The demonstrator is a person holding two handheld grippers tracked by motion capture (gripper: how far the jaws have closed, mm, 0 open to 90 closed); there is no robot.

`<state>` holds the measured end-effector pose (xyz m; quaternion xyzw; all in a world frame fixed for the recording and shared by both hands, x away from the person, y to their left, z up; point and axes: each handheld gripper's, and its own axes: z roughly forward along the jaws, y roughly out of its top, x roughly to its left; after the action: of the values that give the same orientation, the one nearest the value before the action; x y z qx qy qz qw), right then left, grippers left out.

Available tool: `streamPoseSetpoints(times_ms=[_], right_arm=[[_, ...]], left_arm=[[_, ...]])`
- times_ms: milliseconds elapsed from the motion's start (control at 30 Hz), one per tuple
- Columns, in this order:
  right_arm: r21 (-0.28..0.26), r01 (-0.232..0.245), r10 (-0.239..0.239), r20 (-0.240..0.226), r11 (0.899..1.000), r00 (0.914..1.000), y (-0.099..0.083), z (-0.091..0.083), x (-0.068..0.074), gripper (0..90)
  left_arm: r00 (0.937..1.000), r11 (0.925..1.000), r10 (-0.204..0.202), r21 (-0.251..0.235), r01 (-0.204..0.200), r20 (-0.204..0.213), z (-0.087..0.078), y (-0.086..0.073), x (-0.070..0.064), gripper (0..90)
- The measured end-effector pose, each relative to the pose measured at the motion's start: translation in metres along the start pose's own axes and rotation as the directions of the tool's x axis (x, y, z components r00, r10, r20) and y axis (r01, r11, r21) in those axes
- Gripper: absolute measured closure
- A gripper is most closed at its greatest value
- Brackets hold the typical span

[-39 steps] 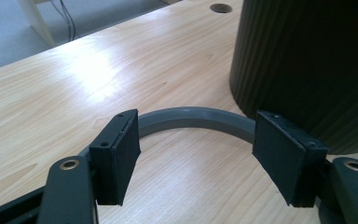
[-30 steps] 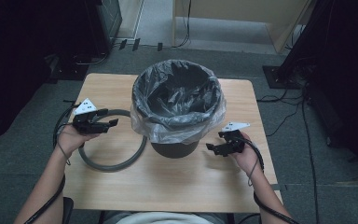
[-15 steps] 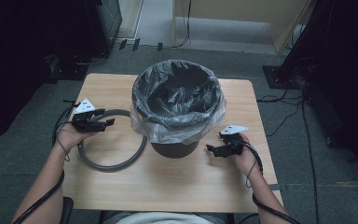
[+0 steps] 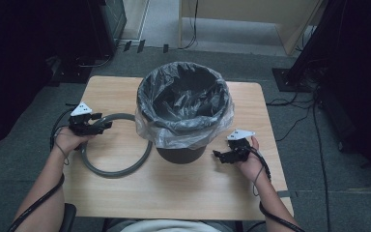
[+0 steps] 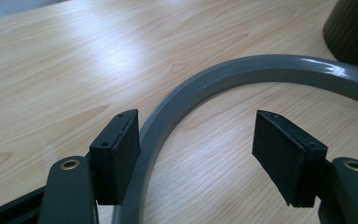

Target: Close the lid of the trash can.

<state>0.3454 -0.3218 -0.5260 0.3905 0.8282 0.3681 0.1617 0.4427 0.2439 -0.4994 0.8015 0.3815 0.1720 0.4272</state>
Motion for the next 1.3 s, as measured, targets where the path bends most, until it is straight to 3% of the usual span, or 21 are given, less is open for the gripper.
streamPoseSetpoints(times_ms=[100,300,500,667,800,1167,1300], right_arm=[[0.000,-0.004,0.004,0.004,1.000,1.0000,0.000,0.000,0.001,12.2],[0.000,-0.005,0.005,0.007,1.000,1.0000,0.000,0.000,0.001,12.1],[0.000,-0.007,0.007,0.007,1.000,1.0000,0.000,0.000,0.001,11.9],[0.001,-0.006,0.006,0.008,1.000,1.0000,0.000,0.000,0.001,11.8],[0.001,-0.006,0.006,0.008,1.000,1.0000,0.000,0.000,0.001,11.8],[0.001,-0.006,0.006,0.008,1.000,1.0000,0.000,0.000,0.001,11.7],[0.001,-0.007,0.007,0.008,1.000,0.9999,0.000,0.000,0.001,11.7]], left_arm=[[1.0000,1.0000,0.001,0.010,-0.001,-0.009,-0.001,-0.005,0.004,31.8],[0.9993,0.9989,-0.033,0.033,0.034,-0.019,0.000,-0.014,0.014,32.4],[0.9997,0.9959,-0.008,0.090,0.011,-0.025,0.005,-0.019,0.017,32.8],[0.9979,0.9953,0.011,0.097,-0.004,-0.064,0.006,-0.018,0.020,37.4],[0.9980,0.9953,0.011,0.096,-0.005,-0.062,0.007,-0.017,0.020,40.4],[0.9987,0.9964,0.025,0.082,-0.021,-0.045,0.008,-0.016,0.015,72.5],[0.9982,0.9967,0.017,0.081,-0.012,-0.057,0.007,-0.017,0.013,73.8]])
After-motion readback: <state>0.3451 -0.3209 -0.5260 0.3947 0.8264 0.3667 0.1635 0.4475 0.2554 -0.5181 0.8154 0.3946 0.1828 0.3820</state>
